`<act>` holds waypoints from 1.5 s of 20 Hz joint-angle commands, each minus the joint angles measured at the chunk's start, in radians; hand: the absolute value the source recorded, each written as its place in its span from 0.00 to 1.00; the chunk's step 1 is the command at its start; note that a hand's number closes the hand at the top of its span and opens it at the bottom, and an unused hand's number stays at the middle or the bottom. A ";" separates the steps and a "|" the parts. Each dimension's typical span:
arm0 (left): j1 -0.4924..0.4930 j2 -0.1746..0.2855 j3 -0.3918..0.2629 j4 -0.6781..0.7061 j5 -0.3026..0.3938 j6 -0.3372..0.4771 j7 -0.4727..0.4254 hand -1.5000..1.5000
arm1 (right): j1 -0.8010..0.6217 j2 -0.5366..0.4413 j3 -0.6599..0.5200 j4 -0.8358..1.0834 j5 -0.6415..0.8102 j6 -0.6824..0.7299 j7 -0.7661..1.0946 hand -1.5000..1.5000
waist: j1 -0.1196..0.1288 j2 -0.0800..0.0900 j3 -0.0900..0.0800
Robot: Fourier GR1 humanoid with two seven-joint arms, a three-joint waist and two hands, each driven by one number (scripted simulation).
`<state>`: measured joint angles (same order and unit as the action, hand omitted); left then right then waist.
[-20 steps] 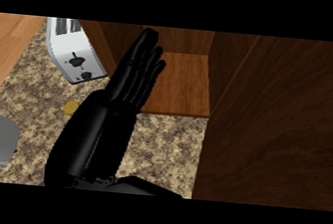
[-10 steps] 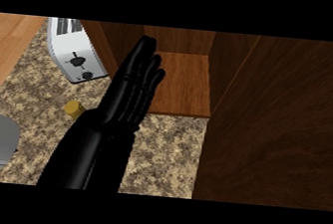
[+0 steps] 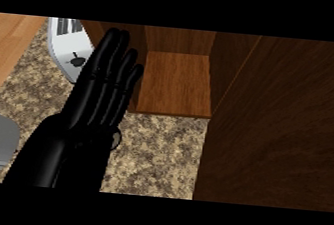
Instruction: Pick up the wine, place it into the cabinet and close the cabinet
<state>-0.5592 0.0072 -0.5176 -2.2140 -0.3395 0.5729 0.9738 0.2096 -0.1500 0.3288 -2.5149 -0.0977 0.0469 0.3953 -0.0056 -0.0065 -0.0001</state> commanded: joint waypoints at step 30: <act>0.348 0.212 0.446 -0.068 0.336 -0.275 -0.181 0.00 | -0.001 -0.034 0.047 -0.234 0.005 -0.056 0.138 0.00 | -0.007 0.003 -0.001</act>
<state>-0.2861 0.2200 -0.0888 -2.2973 -0.0456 0.3390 0.8618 0.1324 -0.1677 0.3526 -2.5221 -0.0797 -0.0072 0.4683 -0.0125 -0.0027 -0.0012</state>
